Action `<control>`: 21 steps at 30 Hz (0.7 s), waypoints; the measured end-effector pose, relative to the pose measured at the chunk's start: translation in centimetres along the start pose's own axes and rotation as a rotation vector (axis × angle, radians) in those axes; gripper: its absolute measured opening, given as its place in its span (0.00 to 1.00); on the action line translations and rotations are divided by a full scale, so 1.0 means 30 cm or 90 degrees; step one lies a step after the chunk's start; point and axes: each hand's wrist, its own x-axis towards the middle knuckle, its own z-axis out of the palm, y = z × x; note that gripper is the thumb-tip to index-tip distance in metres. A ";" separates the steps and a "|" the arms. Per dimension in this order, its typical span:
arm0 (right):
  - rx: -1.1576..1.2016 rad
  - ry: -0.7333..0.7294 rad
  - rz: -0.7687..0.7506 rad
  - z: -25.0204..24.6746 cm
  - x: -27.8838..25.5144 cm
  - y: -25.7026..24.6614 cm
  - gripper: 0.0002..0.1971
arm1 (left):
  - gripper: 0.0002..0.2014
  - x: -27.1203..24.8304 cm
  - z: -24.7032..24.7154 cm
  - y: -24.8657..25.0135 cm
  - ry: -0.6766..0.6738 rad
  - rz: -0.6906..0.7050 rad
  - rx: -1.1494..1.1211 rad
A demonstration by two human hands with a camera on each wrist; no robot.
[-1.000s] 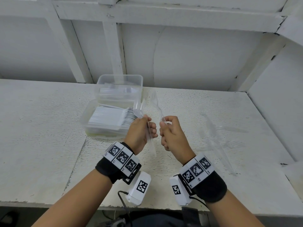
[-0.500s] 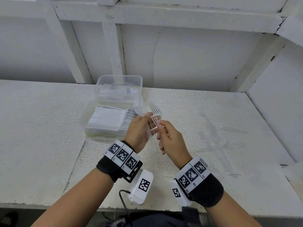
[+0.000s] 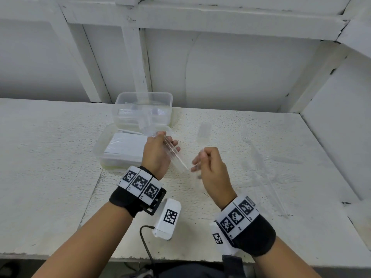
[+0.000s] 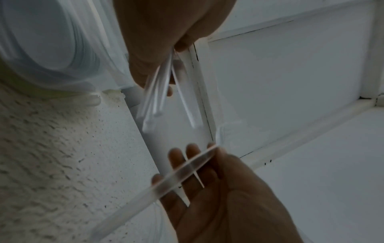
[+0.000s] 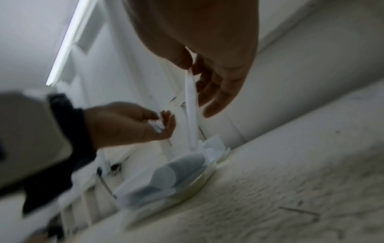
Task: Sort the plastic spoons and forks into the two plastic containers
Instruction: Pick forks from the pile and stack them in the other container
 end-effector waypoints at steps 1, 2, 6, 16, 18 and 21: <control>0.052 0.039 0.017 -0.006 0.009 0.003 0.08 | 0.05 0.002 0.000 0.009 0.001 -0.004 -0.006; 0.090 0.071 0.030 -0.014 0.019 0.004 0.09 | 0.06 0.001 0.003 0.015 -0.003 -0.012 -0.006; 0.101 0.063 0.028 -0.040 0.055 -0.003 0.11 | 0.07 -0.014 0.011 -0.008 -0.066 -0.030 0.070; 0.133 0.063 0.004 0.018 0.094 -0.015 0.09 | 0.12 -0.040 0.037 -0.041 -0.266 -0.095 0.075; 0.125 0.064 -0.013 0.020 0.094 -0.017 0.11 | 0.13 -0.043 0.038 -0.037 -0.291 -0.104 0.073; 0.135 0.049 -0.023 0.013 0.096 -0.016 0.12 | 0.14 -0.047 0.038 -0.037 -0.301 -0.117 0.062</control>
